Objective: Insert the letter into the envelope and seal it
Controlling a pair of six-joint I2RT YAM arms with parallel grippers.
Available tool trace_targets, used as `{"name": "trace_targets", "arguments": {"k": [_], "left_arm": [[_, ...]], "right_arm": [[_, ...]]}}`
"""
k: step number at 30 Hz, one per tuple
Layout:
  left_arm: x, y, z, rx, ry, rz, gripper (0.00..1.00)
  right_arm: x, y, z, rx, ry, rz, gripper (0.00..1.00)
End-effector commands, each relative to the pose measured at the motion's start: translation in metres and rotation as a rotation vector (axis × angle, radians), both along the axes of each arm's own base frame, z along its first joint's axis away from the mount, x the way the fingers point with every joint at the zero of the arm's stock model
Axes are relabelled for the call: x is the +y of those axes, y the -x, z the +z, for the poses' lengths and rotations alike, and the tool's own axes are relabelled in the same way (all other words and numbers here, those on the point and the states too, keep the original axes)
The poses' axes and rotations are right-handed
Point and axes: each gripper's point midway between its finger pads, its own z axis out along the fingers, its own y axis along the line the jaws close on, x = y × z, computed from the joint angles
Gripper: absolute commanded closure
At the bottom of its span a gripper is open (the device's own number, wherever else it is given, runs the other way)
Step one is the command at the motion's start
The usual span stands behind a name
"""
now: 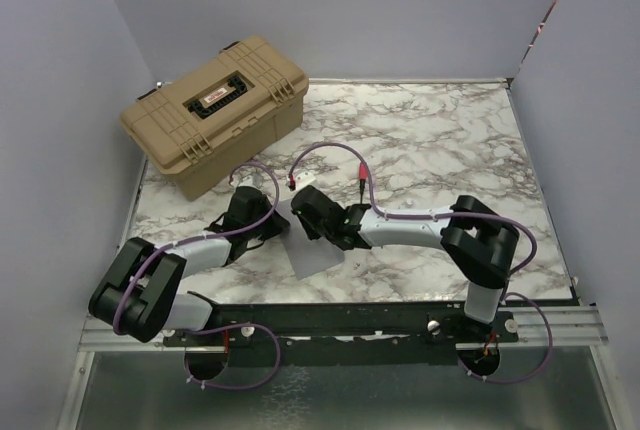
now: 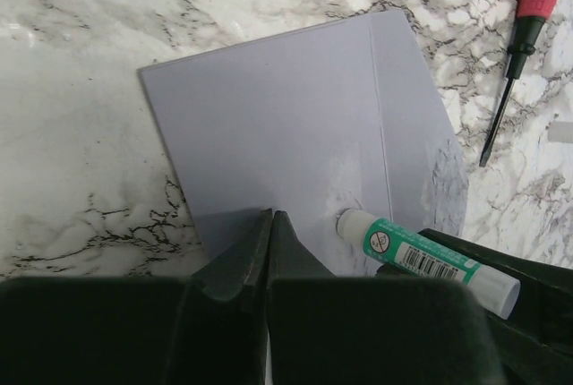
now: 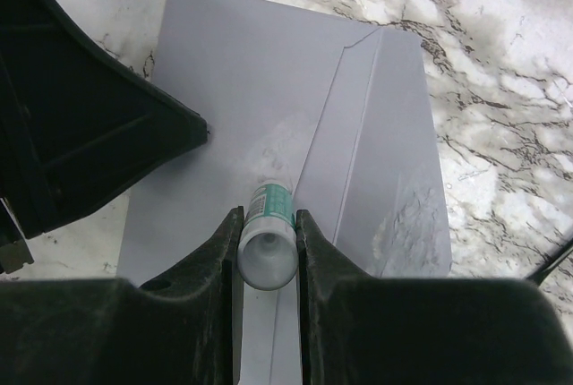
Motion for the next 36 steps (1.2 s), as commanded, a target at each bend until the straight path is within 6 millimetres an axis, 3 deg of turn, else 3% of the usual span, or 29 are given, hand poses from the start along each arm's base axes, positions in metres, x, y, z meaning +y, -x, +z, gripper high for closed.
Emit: {"name": "trace_targets", "arguments": {"k": [1, 23, 29, 36], "left_arm": [[0.014, 0.007, -0.019, 0.06, -0.073, 0.045, 1.0], [0.025, 0.013, -0.041, 0.118, -0.177, 0.021, 1.0], [0.025, 0.016, -0.04, 0.134, -0.17, 0.033, 1.0], [0.03, 0.015, -0.043, 0.153, -0.172, 0.09, 1.0]], "right_arm": [[0.001, -0.002, -0.016, -0.03, 0.02, 0.023, 1.0], [0.025, -0.023, -0.02, -0.112, -0.018, 0.018, 1.0], [0.015, -0.018, -0.024, -0.077, 0.011, -0.01, 1.0], [-0.006, 0.006, -0.014, 0.011, 0.032, 0.018, 1.0]]}}
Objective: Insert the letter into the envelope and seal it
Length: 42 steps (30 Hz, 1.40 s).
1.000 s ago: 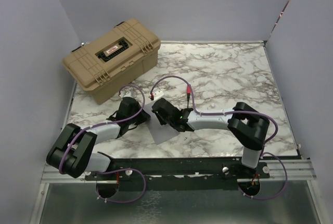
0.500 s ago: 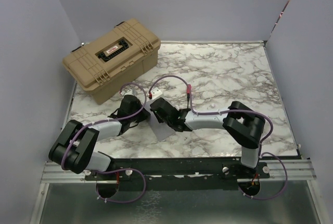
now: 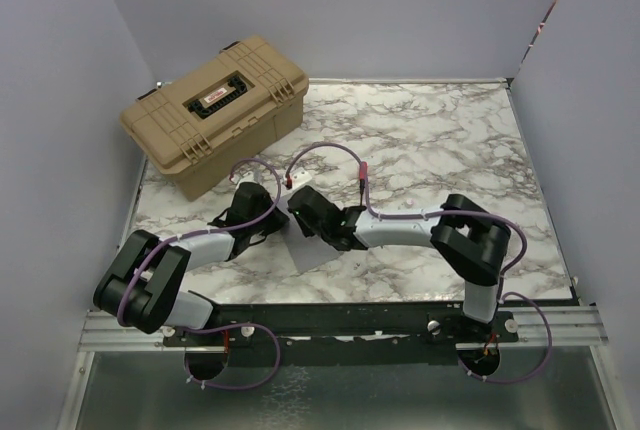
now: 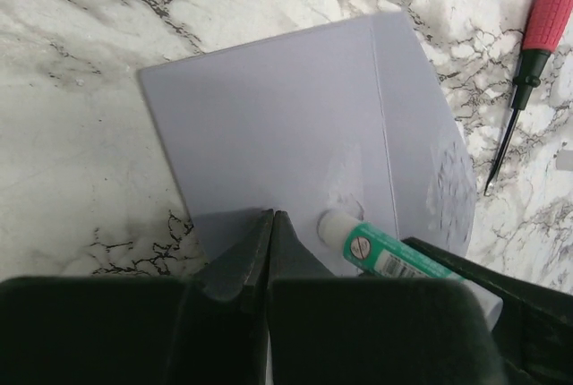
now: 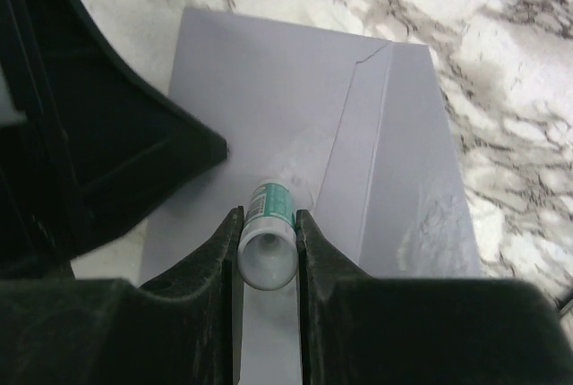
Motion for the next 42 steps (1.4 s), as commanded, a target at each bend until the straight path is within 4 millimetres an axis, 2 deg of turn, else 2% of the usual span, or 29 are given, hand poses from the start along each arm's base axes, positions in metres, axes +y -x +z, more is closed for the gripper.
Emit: {"name": "trace_targets", "arguments": {"k": [1, 8, 12, 15, 19, 23, 28, 32, 35, 38, 42], "left_arm": [[0.024, 0.028, -0.038, 0.154, -0.115, 0.054, 1.0], [0.025, 0.03, -0.042, 0.174, -0.111, 0.072, 1.0], [0.025, 0.03, -0.043, 0.176, -0.108, 0.074, 1.0], [0.025, 0.031, -0.044, 0.179, -0.104, 0.073, 1.0], [0.025, 0.033, -0.044, 0.18, -0.105, 0.068, 1.0], [0.023, 0.032, -0.043, 0.171, -0.11, 0.042, 1.0], [0.02, 0.029, -0.039, 0.147, -0.114, 0.011, 1.0], [0.019, 0.025, -0.037, 0.139, -0.104, 0.018, 1.0], [0.004, 0.018, -0.02, 0.099, -0.002, -0.018, 1.0], [-0.01, 0.003, 0.016, -0.004, 0.131, -0.029, 1.0], [-0.012, -0.018, 0.062, -0.14, 0.192, -0.011, 0.95]], "right_arm": [[-0.028, 0.029, -0.007, 0.103, 0.078, 0.031, 1.0], [-0.038, 0.054, -0.014, 0.166, 0.088, 0.131, 1.0], [-0.033, 0.055, -0.014, 0.165, 0.063, 0.145, 1.0], [-0.029, 0.043, -0.017, 0.133, 0.068, 0.108, 1.0], [-0.033, 0.019, -0.024, 0.059, 0.098, -0.012, 1.0], [-0.036, -0.007, -0.018, 0.0, 0.096, -0.14, 1.0], [-0.025, -0.019, -0.006, -0.028, 0.068, -0.156, 1.0], [-0.01, -0.017, -0.005, -0.01, 0.022, -0.113, 1.0], [-0.009, -0.015, -0.005, -0.002, 0.023, -0.1, 1.0], [-0.014, -0.013, 0.001, -0.011, 0.022, -0.091, 1.0], [-0.016, -0.015, 0.029, -0.032, 0.024, -0.091, 1.0]]}}
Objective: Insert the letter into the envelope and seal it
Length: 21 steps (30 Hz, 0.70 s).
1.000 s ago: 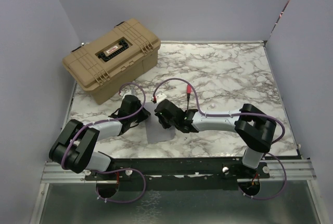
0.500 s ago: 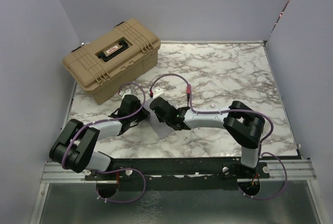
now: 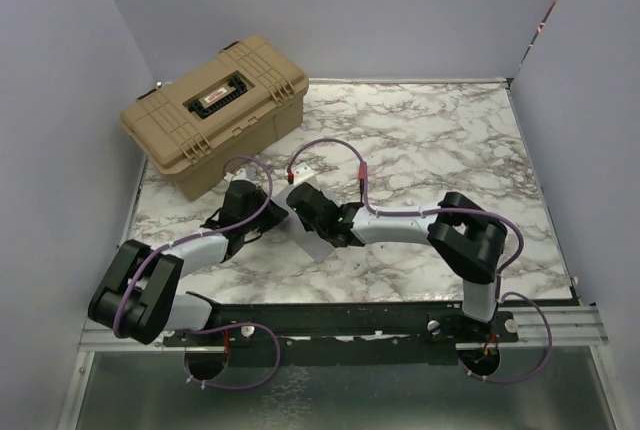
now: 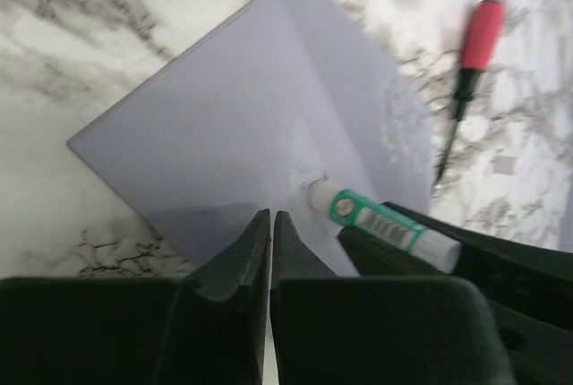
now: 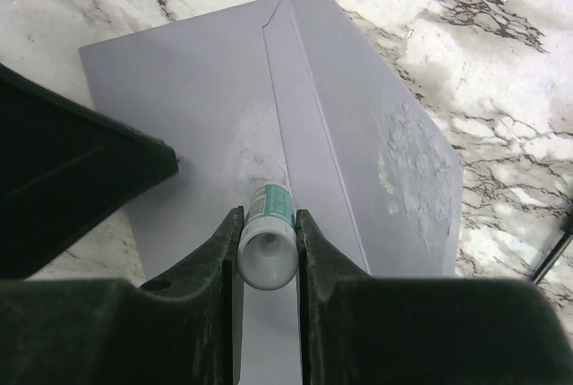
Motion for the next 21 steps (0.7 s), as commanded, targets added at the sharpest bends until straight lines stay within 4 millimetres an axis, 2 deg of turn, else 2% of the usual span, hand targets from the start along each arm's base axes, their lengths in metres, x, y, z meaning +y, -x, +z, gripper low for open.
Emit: {"name": "trace_targets", "arguments": {"k": [1, 3, 6, 14, 18, 21], "left_arm": [[-0.007, -0.022, 0.058, -0.16, 0.099, 0.005, 0.95], [-0.001, -0.03, 0.066, -0.181, 0.085, 0.041, 0.95], [0.006, -0.037, 0.062, -0.169, 0.051, 0.081, 0.95], [0.006, -0.052, 0.027, -0.11, -0.011, 0.089, 0.98], [0.009, -0.057, 0.026, -0.12, -0.024, 0.102, 0.98], [0.003, -0.061, 0.031, -0.153, 0.001, 0.081, 0.97]], "right_arm": [[0.0, -0.004, 0.039, -0.029, -0.016, 0.005, 1.0], [0.005, -0.007, 0.06, -0.05, -0.042, 0.013, 1.0], [0.009, -0.011, 0.067, -0.053, -0.048, 0.013, 1.0], [0.01, -0.011, 0.039, -0.017, -0.021, 0.015, 1.0], [0.006, -0.006, 0.025, 0.024, -0.009, 0.034, 1.0], [0.003, -0.001, 0.014, 0.05, 0.005, 0.045, 1.0]]}}
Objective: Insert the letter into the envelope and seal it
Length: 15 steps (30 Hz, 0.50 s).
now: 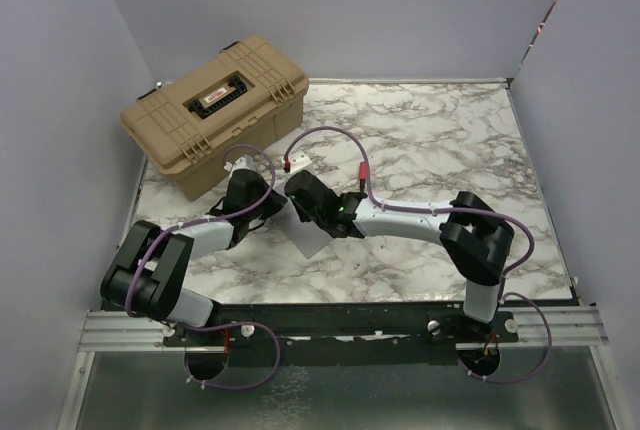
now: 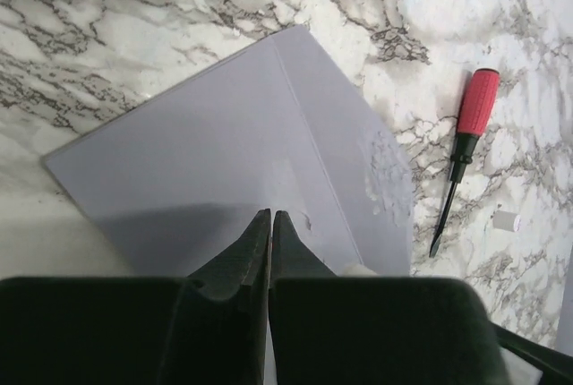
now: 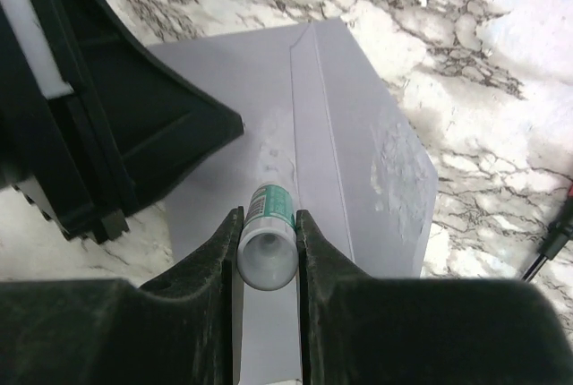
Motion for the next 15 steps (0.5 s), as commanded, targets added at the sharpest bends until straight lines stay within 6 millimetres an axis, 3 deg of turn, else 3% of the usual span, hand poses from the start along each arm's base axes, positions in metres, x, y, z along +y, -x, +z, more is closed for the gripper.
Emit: {"name": "trace_targets", "arguments": {"k": [1, 8, 15], "left_arm": [[-0.005, -0.022, 0.021, -0.11, 0.021, -0.004, 0.97], [-0.009, -0.027, 0.03, -0.16, 0.05, -0.013, 0.97], [0.008, -0.026, 0.004, -0.094, 0.019, 0.065, 1.0]], "right_arm": [[-0.01, 0.01, -0.033, 0.072, 0.051, 0.021, 1.0], [-0.004, -0.003, -0.042, 0.075, 0.035, 0.01, 1.0], [0.007, -0.019, -0.046, 0.051, 0.024, 0.007, 1.0]]}}
